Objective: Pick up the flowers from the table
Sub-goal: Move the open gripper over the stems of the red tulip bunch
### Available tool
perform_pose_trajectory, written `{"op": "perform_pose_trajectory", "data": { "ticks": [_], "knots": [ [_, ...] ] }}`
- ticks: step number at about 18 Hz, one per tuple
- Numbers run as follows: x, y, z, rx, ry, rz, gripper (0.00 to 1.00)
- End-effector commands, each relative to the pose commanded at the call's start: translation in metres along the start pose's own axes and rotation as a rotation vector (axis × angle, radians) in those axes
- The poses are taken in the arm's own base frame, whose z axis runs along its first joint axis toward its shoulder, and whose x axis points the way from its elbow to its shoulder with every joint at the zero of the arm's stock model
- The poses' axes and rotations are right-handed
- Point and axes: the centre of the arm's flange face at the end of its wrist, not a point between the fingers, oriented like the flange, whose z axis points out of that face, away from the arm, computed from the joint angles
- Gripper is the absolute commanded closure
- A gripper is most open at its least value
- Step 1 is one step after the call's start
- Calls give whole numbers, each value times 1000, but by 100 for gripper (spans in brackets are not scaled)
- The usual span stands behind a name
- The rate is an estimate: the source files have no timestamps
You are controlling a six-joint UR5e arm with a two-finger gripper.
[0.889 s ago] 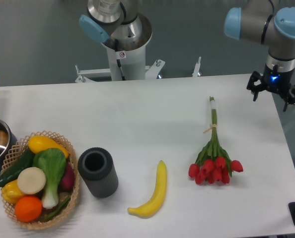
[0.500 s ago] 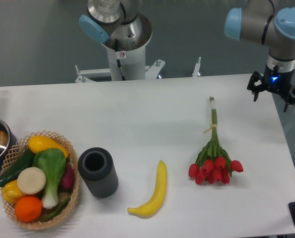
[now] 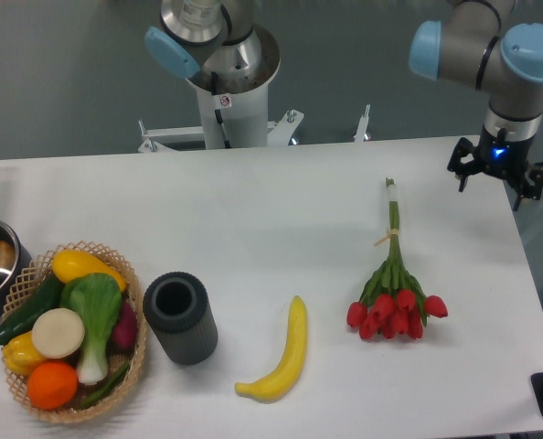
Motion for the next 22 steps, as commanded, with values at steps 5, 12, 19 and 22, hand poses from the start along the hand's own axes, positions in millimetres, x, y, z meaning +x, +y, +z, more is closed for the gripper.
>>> {"op": "perform_pose_trajectory", "data": {
  "ticks": [5, 12, 19, 22],
  "knots": [
    [18, -4, 18, 28, 49, -56, 0],
    [37, -12, 43, 67, 118, -129, 0],
    [52, -28, 57, 128, 158, -155, 0],
    [55, -33, 62, 123, 165, -145, 0]
  ]
}}
